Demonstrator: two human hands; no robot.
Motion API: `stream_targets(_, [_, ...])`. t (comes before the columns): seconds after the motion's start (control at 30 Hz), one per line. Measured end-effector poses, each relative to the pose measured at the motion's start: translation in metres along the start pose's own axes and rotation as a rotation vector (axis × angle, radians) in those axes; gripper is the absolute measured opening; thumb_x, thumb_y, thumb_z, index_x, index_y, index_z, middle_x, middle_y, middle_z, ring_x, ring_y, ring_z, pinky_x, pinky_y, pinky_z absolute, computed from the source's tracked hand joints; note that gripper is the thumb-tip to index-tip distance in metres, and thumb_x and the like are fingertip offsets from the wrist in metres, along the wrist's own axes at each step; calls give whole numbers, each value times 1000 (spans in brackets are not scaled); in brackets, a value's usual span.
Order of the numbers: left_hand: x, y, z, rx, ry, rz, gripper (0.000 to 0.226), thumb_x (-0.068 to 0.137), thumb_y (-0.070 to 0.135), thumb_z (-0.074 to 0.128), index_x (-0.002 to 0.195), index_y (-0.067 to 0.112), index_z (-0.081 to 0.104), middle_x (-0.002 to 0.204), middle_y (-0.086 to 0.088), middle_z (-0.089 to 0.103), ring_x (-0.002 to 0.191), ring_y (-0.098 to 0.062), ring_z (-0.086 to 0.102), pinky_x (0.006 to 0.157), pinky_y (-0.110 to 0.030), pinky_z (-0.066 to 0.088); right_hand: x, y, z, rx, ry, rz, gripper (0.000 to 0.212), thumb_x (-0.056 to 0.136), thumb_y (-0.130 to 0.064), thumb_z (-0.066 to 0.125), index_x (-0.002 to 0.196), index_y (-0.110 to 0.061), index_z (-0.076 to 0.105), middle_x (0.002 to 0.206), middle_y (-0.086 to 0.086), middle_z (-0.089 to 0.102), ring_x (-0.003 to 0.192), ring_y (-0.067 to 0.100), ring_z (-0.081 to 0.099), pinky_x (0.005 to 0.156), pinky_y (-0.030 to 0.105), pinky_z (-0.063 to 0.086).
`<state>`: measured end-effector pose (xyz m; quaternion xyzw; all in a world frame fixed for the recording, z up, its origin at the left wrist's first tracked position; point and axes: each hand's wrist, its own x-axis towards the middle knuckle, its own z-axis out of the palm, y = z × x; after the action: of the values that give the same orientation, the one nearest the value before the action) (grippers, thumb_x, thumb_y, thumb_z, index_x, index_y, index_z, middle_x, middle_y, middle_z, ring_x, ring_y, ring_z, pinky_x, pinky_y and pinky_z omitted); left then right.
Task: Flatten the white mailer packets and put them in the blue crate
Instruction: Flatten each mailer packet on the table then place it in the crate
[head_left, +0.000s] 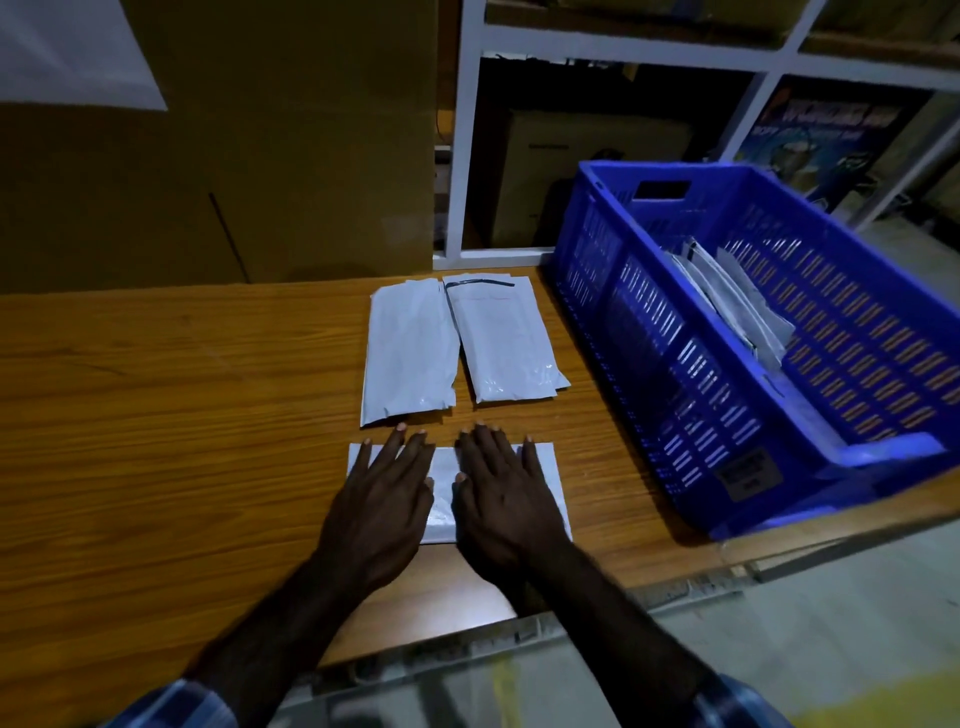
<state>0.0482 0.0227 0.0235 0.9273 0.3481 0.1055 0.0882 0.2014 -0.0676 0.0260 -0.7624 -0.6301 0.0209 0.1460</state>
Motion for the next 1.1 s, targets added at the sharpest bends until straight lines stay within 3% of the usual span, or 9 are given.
stream_targets(0.17, [-8, -10, 4, 33, -32, -9, 56, 103, 38, 15, 142, 17, 50, 148, -3, 47, 144, -21, 30, 115, -51, 15, 0, -14, 23, -5, -36, -73, 55, 106, -32, 21, 151, -4, 33, 159, 15, 29, 150, 28, 19, 119, 54, 18])
stream_targets(0.57, [-6, -9, 9, 90, -116, -21, 59, 101, 42, 14, 148, 20, 41, 155, -1, 36, 147, -23, 23, 115, -57, 20, 1, -12, 25, -42, -59, -60, 57, 106, -35, 16, 155, -8, 27, 163, 10, 17, 152, 22, 11, 122, 49, 12])
stream_targets(0.7, [-8, -12, 7, 44, -116, -29, 61, 100, 47, 11, 152, 24, 32, 160, 2, 25, 149, -17, 13, 120, -47, 8, 0, -2, 16, -63, -61, -71, 57, 107, -39, 19, 152, -8, 33, 161, 8, 26, 150, 21, 21, 120, 52, 16])
stream_targets(0.83, [-18, -28, 3, -9, -90, -93, 68, 97, 57, -1, 155, 25, 10, 162, 7, 0, 149, -10, -3, 121, -35, -4, -10, 33, 1, -93, -116, 36, 62, 104, -49, 10, 158, -18, 13, 165, -3, 5, 152, 13, 2, 123, 46, -3])
stream_targets(0.97, [-31, -47, -3, 7, -90, -138, 72, 96, 60, -4, 156, 21, 3, 161, 10, -5, 148, -6, -6, 120, -34, -9, -20, 59, -8, -52, -142, 119, 73, 96, -57, 0, 159, -20, 5, 165, -6, -3, 151, 10, -7, 121, 40, -12])
stream_targets(1.1, [-26, -33, -12, -18, -83, -165, 76, 93, 59, -7, 156, 18, 3, 162, 5, -5, 148, -6, -11, 118, -31, -17, -16, 49, -13, -65, -154, 96, 68, 101, -51, 6, 159, -14, 6, 166, 1, 0, 152, 15, -4, 121, 46, -13])
